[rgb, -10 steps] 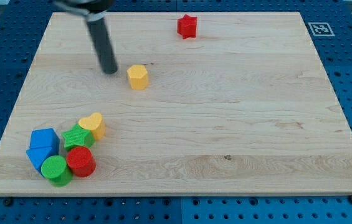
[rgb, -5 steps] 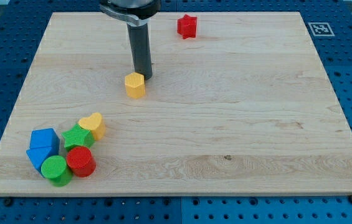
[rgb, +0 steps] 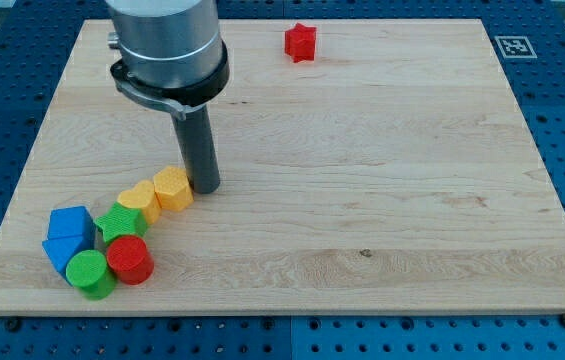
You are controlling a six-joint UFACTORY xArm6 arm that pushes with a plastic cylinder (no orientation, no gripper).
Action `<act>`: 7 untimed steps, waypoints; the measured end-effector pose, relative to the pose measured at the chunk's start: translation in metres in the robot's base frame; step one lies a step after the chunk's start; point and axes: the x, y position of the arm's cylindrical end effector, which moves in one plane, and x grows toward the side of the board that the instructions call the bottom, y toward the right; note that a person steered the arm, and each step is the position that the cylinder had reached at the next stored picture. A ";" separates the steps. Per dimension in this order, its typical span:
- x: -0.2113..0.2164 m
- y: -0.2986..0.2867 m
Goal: Slide the yellow hexagon into the yellow heart
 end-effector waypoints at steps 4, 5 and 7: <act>0.018 -0.054; 0.005 -0.046; -0.143 -0.051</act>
